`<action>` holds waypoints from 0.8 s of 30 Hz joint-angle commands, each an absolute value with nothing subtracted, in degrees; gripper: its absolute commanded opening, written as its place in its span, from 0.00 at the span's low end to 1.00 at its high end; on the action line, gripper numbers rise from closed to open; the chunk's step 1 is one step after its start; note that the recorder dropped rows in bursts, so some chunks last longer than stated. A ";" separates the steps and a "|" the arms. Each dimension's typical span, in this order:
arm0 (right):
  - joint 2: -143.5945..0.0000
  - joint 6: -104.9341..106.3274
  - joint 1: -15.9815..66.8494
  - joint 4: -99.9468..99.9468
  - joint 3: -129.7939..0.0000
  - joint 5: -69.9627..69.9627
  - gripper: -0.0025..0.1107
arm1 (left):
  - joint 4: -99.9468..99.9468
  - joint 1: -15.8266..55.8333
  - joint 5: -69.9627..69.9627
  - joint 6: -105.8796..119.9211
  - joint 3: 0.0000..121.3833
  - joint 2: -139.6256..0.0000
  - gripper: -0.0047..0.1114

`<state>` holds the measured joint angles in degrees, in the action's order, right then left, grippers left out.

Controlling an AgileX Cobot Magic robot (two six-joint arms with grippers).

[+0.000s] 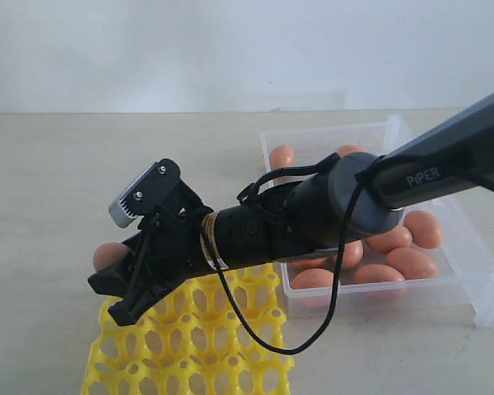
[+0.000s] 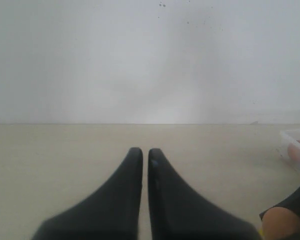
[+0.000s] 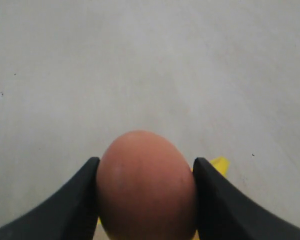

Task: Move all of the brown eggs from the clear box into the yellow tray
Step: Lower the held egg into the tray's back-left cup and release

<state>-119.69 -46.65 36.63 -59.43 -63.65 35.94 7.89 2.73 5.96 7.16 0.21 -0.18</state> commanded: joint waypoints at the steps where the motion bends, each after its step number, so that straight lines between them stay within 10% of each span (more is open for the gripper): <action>1: -121.57 -45.41 36.69 -56.80 -66.03 36.09 0.02 | 7.91 2.57 5.93 7.33 0.00 0.00 0.08; 24: -123.59 -45.51 36.69 -59.89 -67.96 32.76 0.12 | 7.91 2.57 5.79 7.33 0.00 0.00 0.08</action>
<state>-122.91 -45.70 36.63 -59.59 -67.71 32.80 7.89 2.73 5.96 7.16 0.21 -0.18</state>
